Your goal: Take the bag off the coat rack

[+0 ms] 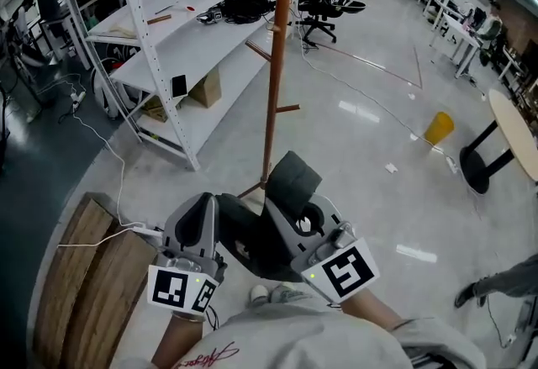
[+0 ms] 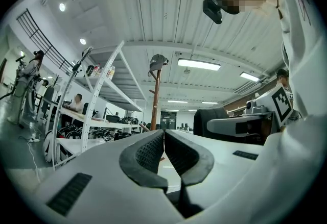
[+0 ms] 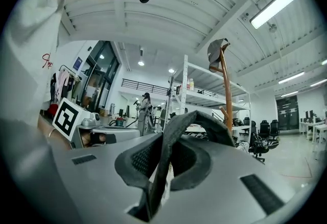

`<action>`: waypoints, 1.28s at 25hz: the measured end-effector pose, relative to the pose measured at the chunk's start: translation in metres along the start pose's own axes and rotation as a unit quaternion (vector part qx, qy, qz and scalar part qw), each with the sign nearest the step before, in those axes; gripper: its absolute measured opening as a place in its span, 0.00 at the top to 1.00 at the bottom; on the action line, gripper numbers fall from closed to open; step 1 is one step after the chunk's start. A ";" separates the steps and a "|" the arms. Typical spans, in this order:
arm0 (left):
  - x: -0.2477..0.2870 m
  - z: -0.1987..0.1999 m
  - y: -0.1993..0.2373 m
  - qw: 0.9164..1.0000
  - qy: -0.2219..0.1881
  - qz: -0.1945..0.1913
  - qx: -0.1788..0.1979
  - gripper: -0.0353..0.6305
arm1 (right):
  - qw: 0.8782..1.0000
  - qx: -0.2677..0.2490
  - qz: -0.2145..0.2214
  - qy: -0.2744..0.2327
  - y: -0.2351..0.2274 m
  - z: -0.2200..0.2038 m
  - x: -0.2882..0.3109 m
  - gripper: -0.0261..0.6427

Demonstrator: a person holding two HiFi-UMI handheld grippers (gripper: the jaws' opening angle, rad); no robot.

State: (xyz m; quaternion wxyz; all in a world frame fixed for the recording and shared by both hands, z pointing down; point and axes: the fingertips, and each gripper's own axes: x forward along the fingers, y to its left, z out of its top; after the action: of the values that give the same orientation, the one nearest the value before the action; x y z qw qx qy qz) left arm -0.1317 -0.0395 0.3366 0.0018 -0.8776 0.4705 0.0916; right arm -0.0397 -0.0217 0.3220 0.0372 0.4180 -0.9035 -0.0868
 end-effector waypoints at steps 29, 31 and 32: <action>0.025 -0.024 -0.076 0.999 0.023 -0.026 -0.014 0.92 | 0.997 0.000 -0.041 0.064 -0.034 -0.044 -0.061 0.90; 0.026 -0.025 -0.078 0.999 0.023 -0.028 -0.015 0.92 | 0.997 -0.001 -0.042 0.063 -0.037 -0.045 -0.062 0.90; 0.027 -0.026 -0.078 0.999 0.022 -0.029 -0.015 0.92 | 0.997 -0.002 -0.043 0.062 -0.038 -0.045 -0.062 0.90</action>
State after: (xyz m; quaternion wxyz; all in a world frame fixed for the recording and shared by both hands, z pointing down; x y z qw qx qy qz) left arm -0.0481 -0.0206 0.3507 -0.0192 -0.8925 0.4438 0.0788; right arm 0.0354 -0.0045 0.3597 0.0905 0.4606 -0.8807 -0.0638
